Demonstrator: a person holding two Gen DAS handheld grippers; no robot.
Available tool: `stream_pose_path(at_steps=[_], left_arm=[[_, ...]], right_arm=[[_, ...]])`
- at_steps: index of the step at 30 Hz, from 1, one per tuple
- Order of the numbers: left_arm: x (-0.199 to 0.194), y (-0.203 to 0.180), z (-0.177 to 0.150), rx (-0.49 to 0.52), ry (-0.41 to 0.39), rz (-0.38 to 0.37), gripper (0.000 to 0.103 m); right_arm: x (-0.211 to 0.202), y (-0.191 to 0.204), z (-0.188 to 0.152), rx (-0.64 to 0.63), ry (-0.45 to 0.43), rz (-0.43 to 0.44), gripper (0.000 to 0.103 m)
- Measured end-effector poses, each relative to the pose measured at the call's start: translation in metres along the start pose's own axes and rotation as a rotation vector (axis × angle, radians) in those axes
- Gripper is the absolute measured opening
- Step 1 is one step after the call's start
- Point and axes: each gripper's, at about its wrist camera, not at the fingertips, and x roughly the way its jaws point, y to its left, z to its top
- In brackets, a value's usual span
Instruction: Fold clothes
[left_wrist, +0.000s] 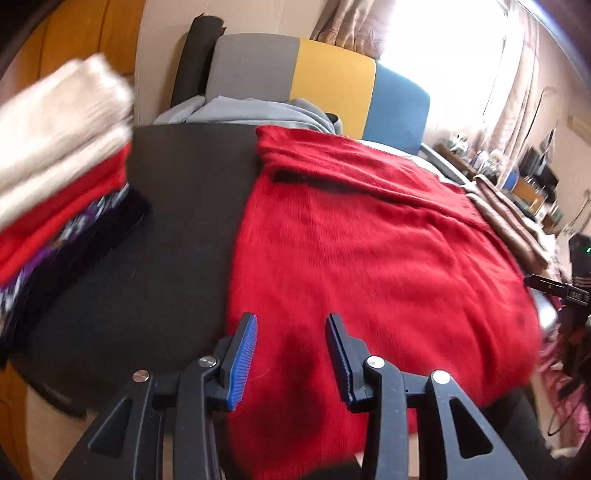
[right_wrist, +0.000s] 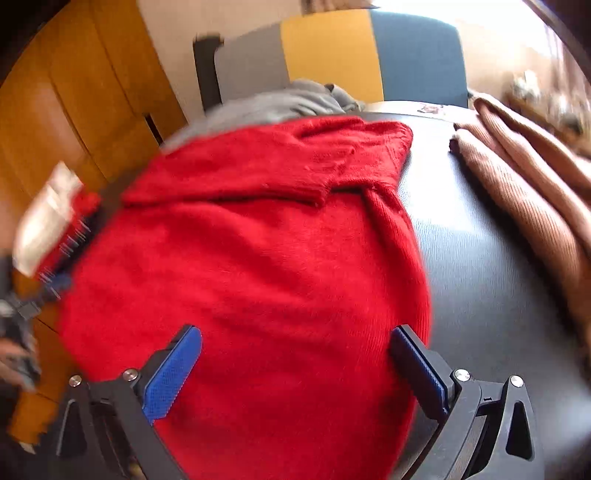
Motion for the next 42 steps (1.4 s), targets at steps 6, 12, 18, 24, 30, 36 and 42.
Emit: stream_pose_path(at_steps=[6, 12, 18, 24, 30, 36, 42], left_arm=[[-0.015, 0.026, -0.035, -0.113, 0.073, -0.079, 0.044], [-0.009, 0.032, -0.050, -0.158, 0.102, -0.173, 0.055], [-0.007, 0.038, -0.059, -0.183, 0.127, -0.171, 0.056], [0.003, 0.037, -0.066, -0.188, 0.158, -0.222, 0.059], [0.021, 0.036, -0.068, -0.195, 0.198, -0.251, 0.061], [0.026, 0.033, -0.067, -0.192, 0.220, -0.242, 0.061], [0.026, 0.020, -0.063, -0.186, 0.268, -0.273, 0.016]], right_arm=[[-0.038, -0.025, -0.052, 0.196, 0.042, 0.142, 0.103], [-0.048, -0.047, -0.107, 0.360, 0.129, 0.191, 0.100], [-0.023, -0.044, -0.095, 0.340, 0.170, 0.198, 0.092], [-0.013, -0.046, -0.107, 0.395, 0.175, 0.372, 0.054], [0.020, -0.034, -0.104, 0.348, 0.239, 0.394, 0.053], [0.025, -0.036, -0.113, 0.364, 0.247, 0.416, 0.053], [0.014, -0.024, -0.110, 0.305, 0.264, 0.324, 0.023]])
